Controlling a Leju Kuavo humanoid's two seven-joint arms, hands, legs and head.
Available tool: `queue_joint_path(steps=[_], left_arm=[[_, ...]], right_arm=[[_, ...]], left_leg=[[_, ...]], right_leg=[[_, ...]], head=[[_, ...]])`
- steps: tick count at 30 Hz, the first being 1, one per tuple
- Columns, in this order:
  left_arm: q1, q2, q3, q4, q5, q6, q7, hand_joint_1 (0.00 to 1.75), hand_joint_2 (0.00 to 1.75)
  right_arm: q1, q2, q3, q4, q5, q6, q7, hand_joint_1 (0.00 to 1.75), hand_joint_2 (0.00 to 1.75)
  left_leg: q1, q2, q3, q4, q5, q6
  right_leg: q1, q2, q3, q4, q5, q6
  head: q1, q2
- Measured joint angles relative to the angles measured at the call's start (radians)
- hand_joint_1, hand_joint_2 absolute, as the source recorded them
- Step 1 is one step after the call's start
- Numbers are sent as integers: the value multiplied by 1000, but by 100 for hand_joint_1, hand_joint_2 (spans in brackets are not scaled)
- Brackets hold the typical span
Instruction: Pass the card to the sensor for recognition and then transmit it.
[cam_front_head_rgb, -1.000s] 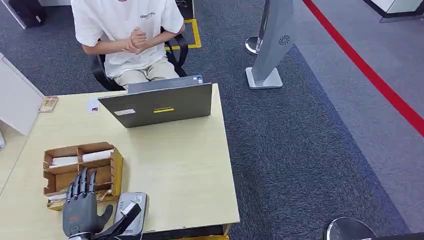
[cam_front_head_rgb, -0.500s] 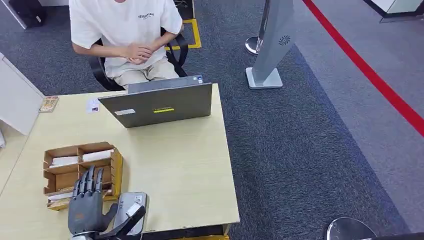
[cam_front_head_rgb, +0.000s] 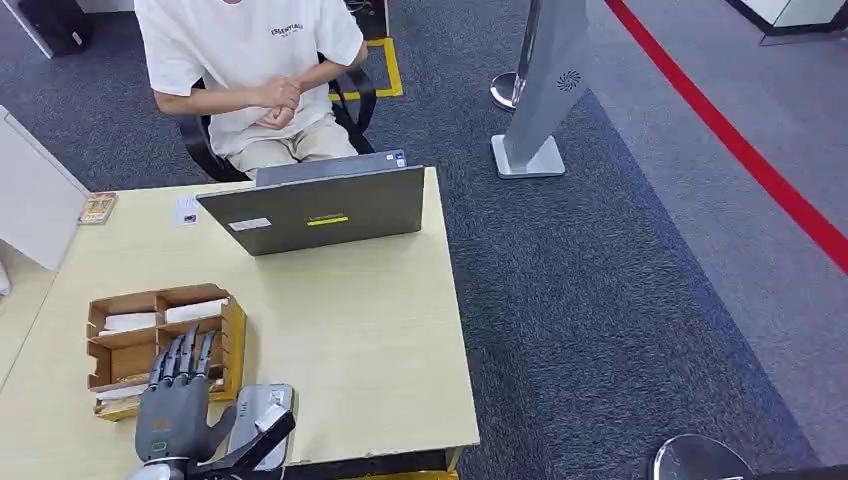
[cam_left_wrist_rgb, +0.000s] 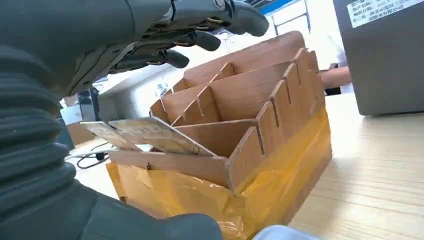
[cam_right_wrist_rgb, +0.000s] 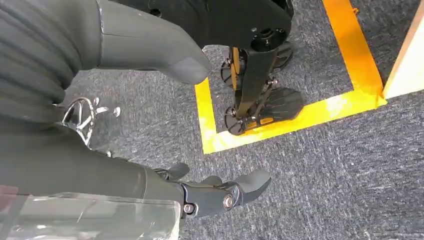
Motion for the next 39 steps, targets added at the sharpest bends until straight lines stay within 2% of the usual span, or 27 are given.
queue_joint_path(steps=[15, 31, 39], left_arm=[[7, 51, -63, -71, 33, -27, 38, 0, 175], [115, 121, -83, -236, 55, -86, 69, 0, 175], [126, 143, -91, -266, 65, -86, 106, 0, 175]], right_arm=[[0, 0, -17, -5, -3, 0, 0, 0, 175], [4, 0, -47, -14, -26, -2, 6, 0, 175], [5, 0, -50, -15, -20, 1, 6, 0, 175]], left_leg=[[0, 0, 0, 0, 0, 0], [0, 0, 0, 0, 0, 0], [0, 0, 0, 0, 0, 0]], right_leg=[[0, 0, 0, 0, 0, 0], [0, 0, 0, 0, 0, 0], [0, 0, 0, 0, 0, 0]], head=[[0, 0], [0, 0], [0, 0]])
